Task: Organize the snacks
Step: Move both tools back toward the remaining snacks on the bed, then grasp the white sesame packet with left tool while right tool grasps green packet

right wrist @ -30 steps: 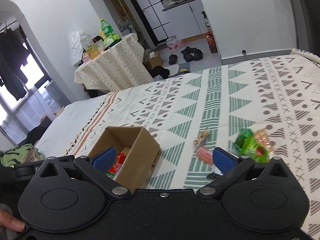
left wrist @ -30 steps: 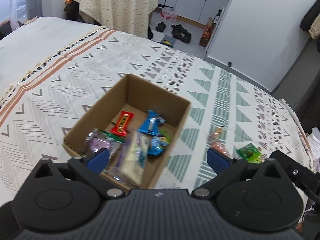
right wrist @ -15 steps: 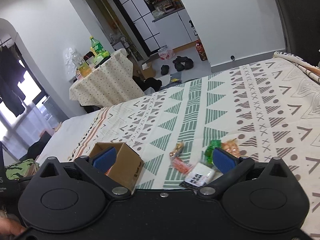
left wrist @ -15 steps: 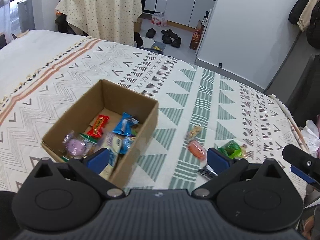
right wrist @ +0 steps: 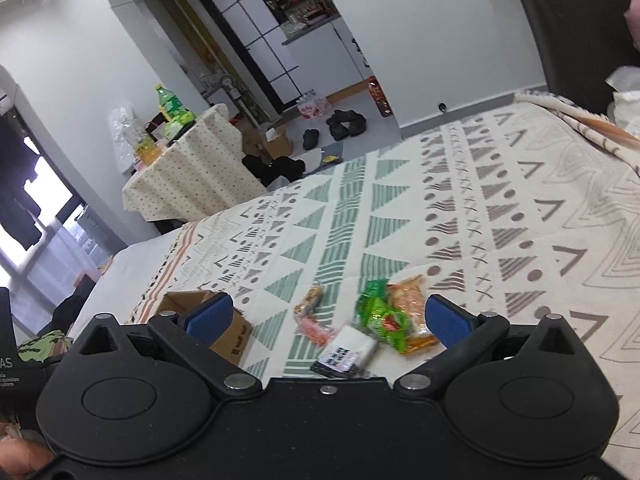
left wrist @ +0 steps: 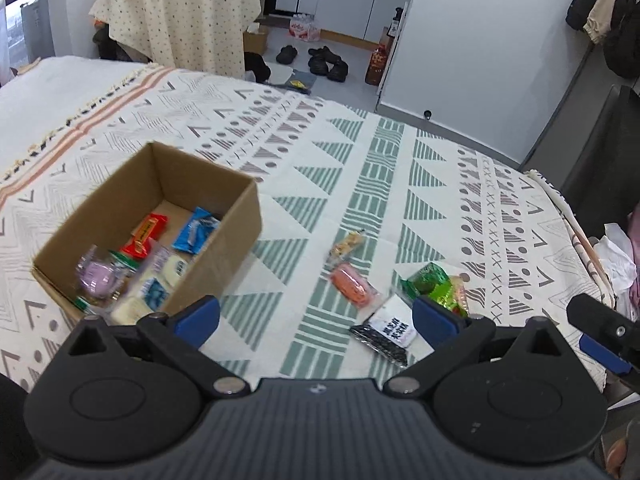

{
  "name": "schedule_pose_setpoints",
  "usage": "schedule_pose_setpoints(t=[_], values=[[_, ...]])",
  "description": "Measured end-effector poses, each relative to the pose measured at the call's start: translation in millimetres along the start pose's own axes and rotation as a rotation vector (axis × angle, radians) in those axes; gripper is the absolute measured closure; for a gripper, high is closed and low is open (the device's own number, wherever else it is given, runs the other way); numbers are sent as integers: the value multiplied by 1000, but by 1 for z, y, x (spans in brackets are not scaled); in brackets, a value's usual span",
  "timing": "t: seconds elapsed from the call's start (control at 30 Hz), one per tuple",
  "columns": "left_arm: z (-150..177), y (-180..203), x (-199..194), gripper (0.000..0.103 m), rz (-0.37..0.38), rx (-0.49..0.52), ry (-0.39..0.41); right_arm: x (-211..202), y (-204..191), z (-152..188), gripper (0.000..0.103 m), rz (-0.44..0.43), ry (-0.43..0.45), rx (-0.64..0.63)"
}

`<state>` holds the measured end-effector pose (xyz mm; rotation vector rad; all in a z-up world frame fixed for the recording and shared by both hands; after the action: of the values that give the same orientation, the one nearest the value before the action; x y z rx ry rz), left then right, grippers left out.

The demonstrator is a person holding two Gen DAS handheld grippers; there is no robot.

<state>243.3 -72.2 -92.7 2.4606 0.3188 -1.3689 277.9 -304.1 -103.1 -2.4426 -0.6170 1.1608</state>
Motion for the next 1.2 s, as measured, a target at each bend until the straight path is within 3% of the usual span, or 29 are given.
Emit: schedule_pose_setpoints(t=[0.23,0.47,0.63,0.83,1.03,1.2], values=[[3,18,23,2,55,-1,-39,15,26,0,0,49,-37,44],[6,34,54,8,92,-1,-73,19,42,-3,8,50,-21,83],[8,38,82,11,110,-14,-121,39,53,0,25,51,-85,114],[9,38,113,15,112,-29,-178,61,54,4,35,42,-148,106],[7,47,138,17,95,73,-197,79,58,6,42,50,-200,111],[7,59,154,16,95,162,-224,89,65,5,42,61,-215,133]])
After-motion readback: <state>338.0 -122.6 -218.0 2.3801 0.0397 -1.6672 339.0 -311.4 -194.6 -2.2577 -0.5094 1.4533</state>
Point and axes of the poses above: each gripper's, at about its wrist camera, not at the fingertips, and x roughly the way its jaws point, y to its right, z to its underside, the point moved 2 cm from there along x, roughly the way its jaws point, and after that the axes turned 7 degrees about -y, right-handed, at the moved point
